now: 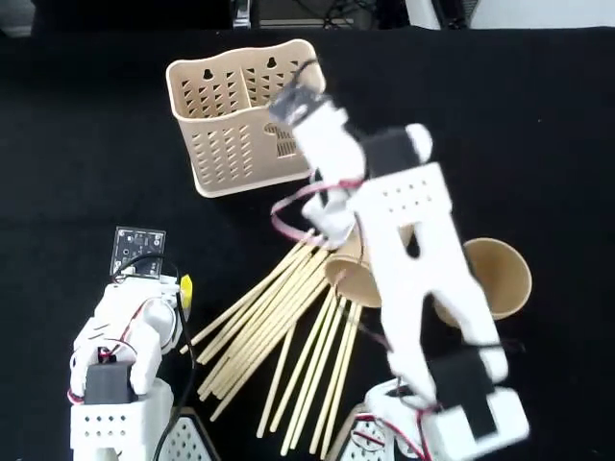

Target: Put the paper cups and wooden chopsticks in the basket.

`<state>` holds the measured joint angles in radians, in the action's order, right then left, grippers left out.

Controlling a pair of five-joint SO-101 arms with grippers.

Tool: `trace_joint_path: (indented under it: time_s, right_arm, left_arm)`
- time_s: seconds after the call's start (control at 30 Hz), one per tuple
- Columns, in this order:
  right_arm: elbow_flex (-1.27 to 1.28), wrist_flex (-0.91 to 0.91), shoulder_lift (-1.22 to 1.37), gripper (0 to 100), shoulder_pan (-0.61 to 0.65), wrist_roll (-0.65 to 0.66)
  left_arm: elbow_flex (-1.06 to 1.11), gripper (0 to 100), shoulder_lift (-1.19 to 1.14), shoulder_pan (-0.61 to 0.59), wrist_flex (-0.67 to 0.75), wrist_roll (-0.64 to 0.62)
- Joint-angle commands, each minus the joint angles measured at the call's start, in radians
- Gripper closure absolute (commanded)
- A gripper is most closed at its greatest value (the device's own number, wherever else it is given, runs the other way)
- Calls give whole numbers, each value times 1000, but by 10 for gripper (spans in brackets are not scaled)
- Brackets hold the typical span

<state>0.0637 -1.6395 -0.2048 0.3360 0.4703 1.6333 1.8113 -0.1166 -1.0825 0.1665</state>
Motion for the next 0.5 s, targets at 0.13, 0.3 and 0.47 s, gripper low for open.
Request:
trace_joint_path:
  time_s: [0.13, 0.3, 0.47]
  right_arm:
    - [355, 83, -229, 769, -32, 143]
    - [479, 226, -340, 727, -49, 166]
    - [489, 265, -343, 726, -21, 164]
  left_arm:
    - [-8, 798, 9, -5, 20, 3]
    - [-8, 798, 9, -4, 21, 3]
    - [-8, 798, 9, -4, 21, 3]
